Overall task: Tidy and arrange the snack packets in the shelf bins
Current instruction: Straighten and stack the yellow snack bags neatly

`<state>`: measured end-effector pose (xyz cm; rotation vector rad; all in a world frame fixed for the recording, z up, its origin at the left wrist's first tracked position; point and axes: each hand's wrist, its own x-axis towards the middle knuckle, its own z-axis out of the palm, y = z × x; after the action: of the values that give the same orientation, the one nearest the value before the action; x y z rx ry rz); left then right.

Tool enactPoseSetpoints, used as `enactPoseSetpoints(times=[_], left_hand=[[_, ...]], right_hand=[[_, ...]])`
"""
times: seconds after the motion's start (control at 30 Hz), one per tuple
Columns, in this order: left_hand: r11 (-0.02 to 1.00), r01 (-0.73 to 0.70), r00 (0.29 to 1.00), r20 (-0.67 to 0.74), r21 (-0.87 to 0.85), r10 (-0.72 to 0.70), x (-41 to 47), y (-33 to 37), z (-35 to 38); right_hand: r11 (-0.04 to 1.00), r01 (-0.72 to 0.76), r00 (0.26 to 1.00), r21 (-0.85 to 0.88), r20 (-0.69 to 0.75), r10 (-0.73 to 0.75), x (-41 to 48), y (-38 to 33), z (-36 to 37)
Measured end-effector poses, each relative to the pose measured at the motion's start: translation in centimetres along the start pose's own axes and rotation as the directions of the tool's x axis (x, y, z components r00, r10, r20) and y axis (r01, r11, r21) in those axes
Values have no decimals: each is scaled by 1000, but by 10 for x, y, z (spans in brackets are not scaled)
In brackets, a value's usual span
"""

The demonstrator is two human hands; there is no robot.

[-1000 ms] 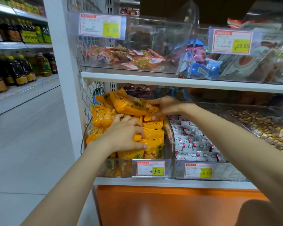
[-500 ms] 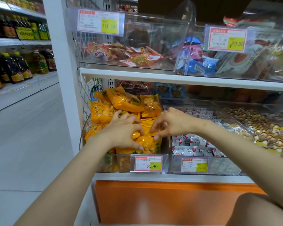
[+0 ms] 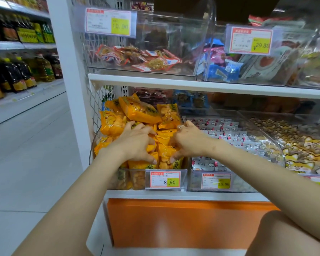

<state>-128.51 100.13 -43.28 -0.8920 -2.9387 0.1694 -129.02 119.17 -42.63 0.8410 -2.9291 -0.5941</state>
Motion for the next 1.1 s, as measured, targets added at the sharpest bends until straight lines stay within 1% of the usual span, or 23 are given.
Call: enactPoseSetpoints(times=[0.03, 0.07, 0.1, 0.13, 0.17, 0.2, 0.23, 0.27, 0.3, 0.33, 0.4, 0.5, 0.53, 0.6, 0.67, 0.77, 0.87, 0.9, 0.93, 1.0, 1.03, 1.1], left_hand=[[1000, -3, 1000, -11, -12, 3, -1, 0, 0], [1000, -6, 1000, -26, -27, 6, -1, 0, 1], [999, -11, 999, -42, -42, 9, -2, -1, 1], [998, -17, 998, -59, -55, 14, -3, -2, 2], [998, -27, 997, -76, -63, 22, -5, -3, 2], [997, -39, 995, -92, -66, 32, -6, -3, 3], [997, -49, 993, -108, -66, 42, -7, -4, 2], [996, -59, 991, -124, -65, 51, -9, -4, 2], [996, -67, 989, -139, -66, 58, -10, -4, 1], [995, -73, 986, -154, -68, 62, -12, -5, 0], [995, -76, 982, -178, -71, 63, -15, -7, -1], [995, -76, 979, -196, -63, 62, -21, -13, -2], [995, -73, 979, -196, -67, 58, -23, -16, -2], [993, -68, 979, -196, -94, 49, -27, -19, -1], [989, -69, 979, -198, -130, 43, -29, -22, 0], [983, -66, 979, -199, -170, 31, -32, -25, 0], [986, -35, 981, -194, -162, 3, -33, -27, -2], [989, -19, 982, -187, -145, -8, -34, -27, -3], [993, -3, 983, -181, -120, -19, -34, -27, -4], [997, 30, 985, -168, -64, -40, -35, -26, -5], [998, 45, 985, -164, -41, -51, -36, -24, -6], [997, 72, 985, -159, -11, -73, -35, -21, -8]], right_hand=[[1000, -11, 1000, -24, -14, 10, 0, -2, 2], [1000, -22, 999, -4, -31, 22, 0, -2, 2], [996, -27, 998, 90, -56, 32, -2, -2, -1], [966, -26, 993, 258, -102, 53, -3, 1, -5], [891, -14, 983, 454, -155, 94, -3, 4, -9], [787, 20, 962, 617, -225, 152, 0, 7, -12], [707, 60, 934, 705, -290, 209, 6, 10, -15], [678, 91, 910, 729, -338, 240, 14, 12, -17], [674, 110, 902, 731, -358, 241, 23, 14, -20], [670, 118, 910, 733, -350, 222, 36, 15, -22], [664, 116, 944, 738, -290, 156, 60, 16, -28], [714, 107, 979, 692, -198, 45, 90, 15, -34], [727, 99, 982, 679, -185, 39, 95, 15, -36], [745, 91, 977, 661, -204, 62, 99, 19, -41], [741, 125, 968, 660, -245, 55, 92, 22, -44], [691, 206, 955, 693, -295, 11, 67, 30, -43], [626, 224, 967, 747, -250, -48, 30, 43, -39], [635, 240, 966, 734, -244, -84, 20, 46, -36], [676, 263, 960, 689, -254, -115, 13, 49, -32], [795, 295, 944, 530, -289, -157, 4, 50, -25], [850, 289, 940, 440, -298, -166, 2, 47, -22], [920, 266, 937, 288, -303, -176, -1, 41, -20]])
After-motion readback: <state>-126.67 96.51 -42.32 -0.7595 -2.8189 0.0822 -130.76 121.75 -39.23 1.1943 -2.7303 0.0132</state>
